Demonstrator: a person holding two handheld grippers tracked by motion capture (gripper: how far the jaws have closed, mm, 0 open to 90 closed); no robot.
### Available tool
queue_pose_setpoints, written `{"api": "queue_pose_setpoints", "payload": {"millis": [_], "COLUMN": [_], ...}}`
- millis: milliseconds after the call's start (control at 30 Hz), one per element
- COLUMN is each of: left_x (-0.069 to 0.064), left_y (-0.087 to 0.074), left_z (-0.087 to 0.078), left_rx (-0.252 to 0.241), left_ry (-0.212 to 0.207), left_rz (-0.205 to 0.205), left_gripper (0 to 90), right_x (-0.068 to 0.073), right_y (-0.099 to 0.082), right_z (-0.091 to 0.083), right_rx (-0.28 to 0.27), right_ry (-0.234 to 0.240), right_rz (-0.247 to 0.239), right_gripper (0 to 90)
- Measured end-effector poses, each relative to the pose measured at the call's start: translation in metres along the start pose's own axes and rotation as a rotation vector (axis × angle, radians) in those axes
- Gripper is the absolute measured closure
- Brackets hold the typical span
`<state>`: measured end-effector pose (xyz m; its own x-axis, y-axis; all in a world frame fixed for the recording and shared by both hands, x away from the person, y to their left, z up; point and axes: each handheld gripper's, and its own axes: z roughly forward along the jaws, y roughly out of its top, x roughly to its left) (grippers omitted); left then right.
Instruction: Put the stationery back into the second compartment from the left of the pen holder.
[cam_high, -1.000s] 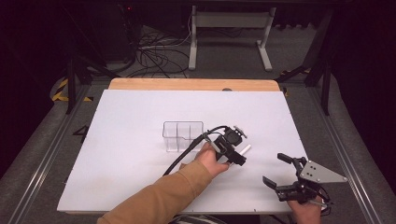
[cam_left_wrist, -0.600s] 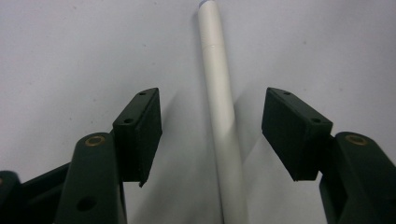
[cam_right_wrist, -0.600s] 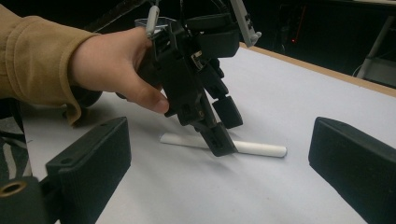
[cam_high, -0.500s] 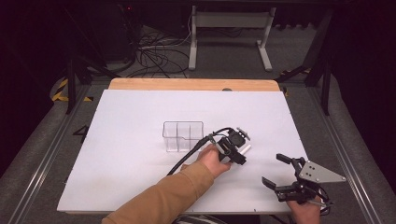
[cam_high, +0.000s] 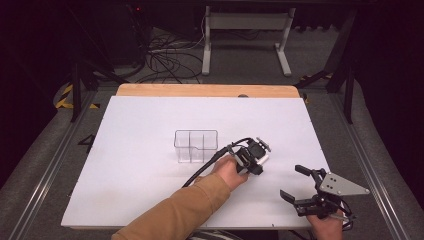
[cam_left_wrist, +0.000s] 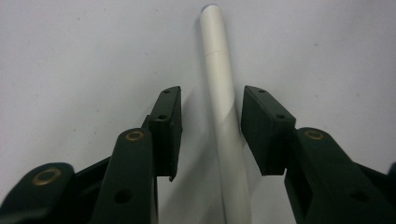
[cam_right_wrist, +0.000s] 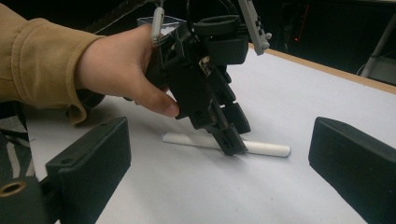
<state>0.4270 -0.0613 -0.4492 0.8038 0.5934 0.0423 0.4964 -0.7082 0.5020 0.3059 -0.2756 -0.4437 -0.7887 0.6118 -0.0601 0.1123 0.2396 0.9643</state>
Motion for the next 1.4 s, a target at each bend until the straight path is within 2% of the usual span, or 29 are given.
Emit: {"api": "queue_pose_setpoints", "payload": {"millis": [233,533,1033,1167,1400], "left_x": [-0.004,-0.005,-0.004,-0.002,-0.001], "left_y": [0.002,0.004,0.004,0.005,0.006], "left_z": [0.000,0.001,0.000,-0.008,-0.033], "left_rx": [0.009,0.017,0.020,-0.014,-0.115], "left_ry": [-0.001,-0.008,-0.013,-0.021,-0.035], "left_rz": [0.016,0.002,-0.014,-0.020,-0.027], "left_gripper": [70.7,77.6,78.5,78.5,78.5], "right_x": [0.000,0.000,0.001,0.000,0.001], "right_y": [0.000,0.000,0.000,0.000,0.000], "right_z": [0.001,0.001,0.001,0.001,0.001], "right_rx": [0.001,0.001,0.001,-0.001,0.000], "right_ry": [0.006,0.009,0.011,0.012,0.012], "right_rz": [0.001,-0.002,-0.001,-0.006,-0.005], "right_gripper": [6.2,6.2,6.2,6.2,6.1]}}
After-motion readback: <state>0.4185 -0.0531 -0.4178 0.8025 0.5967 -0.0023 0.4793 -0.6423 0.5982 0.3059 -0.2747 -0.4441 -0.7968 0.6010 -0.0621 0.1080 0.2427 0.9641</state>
